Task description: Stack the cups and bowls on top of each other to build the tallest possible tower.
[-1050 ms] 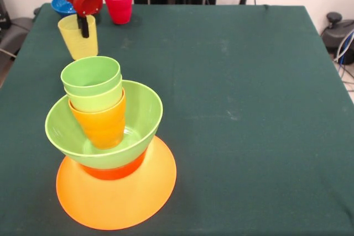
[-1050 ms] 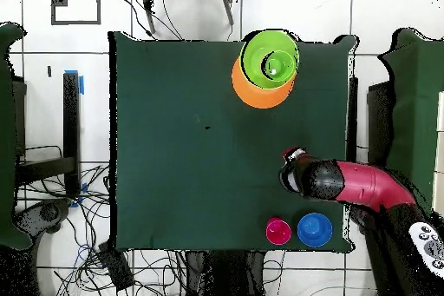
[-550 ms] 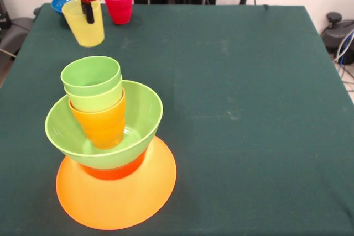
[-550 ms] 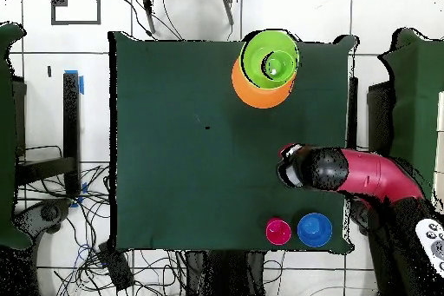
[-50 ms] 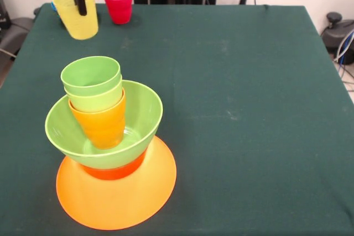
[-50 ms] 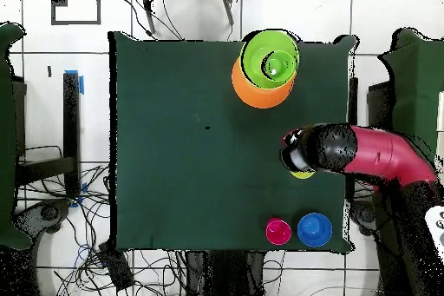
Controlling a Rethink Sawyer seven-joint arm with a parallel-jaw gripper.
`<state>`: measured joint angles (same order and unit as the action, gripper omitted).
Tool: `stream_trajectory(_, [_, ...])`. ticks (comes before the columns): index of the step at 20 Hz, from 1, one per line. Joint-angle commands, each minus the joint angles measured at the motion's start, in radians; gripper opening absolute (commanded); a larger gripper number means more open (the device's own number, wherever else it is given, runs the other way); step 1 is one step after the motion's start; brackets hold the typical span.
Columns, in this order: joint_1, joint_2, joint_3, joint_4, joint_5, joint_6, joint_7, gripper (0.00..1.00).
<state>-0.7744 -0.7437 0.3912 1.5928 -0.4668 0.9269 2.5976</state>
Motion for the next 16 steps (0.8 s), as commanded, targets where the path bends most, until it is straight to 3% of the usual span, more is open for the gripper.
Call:
stream_trajectory(1, [0.065,0.022,0.088,-0.190,0.018,0.180,-0.232,0.00])
stream_trajectory(16, [0.155,0.080,0.113,-0.472,0.038,0.396,-0.183,0.00])
